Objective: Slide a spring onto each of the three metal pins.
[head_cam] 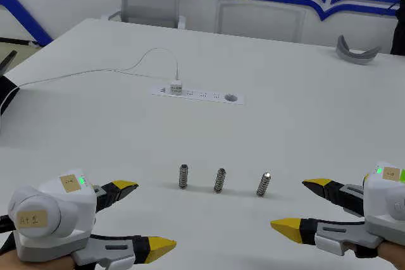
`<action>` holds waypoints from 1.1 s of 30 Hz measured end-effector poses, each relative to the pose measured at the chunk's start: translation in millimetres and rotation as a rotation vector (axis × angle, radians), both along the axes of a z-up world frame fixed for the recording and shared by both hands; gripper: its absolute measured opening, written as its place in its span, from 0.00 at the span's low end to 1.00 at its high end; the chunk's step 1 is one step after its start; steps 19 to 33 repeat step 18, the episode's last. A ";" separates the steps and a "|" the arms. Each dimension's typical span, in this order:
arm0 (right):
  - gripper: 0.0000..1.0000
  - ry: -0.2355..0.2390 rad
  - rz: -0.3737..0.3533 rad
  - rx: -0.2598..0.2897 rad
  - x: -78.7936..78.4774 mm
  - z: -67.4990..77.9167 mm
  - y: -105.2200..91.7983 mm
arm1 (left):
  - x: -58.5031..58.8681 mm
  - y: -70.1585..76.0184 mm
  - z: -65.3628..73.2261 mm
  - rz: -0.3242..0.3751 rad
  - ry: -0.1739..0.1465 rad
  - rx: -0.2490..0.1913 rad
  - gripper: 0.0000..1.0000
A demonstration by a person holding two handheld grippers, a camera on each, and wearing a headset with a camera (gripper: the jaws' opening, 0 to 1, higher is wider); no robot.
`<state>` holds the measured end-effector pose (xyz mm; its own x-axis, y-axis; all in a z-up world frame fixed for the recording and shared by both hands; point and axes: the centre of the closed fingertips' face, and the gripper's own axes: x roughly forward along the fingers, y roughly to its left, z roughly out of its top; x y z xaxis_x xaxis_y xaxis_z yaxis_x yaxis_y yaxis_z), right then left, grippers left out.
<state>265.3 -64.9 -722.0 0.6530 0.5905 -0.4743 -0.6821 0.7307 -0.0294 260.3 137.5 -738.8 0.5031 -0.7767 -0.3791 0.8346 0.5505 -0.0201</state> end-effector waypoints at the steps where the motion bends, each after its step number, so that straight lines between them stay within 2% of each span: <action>1: 0.68 0.000 -0.002 0.001 0.2 0.2 -0.1 | 0.5 -0.6 0.1 0.000 0.000 -0.001 0.77; 10: 0.68 0.003 -0.012 0.006 2.3 -2.3 -0.8 | 0.5 -5.2 -2.1 -0.009 0.008 -0.003 0.76; 33: 0.68 0.001 -0.011 0.011 4.2 -1.2 1.3 | 2.1 -5.2 -1.8 -0.008 0.009 -0.005 0.76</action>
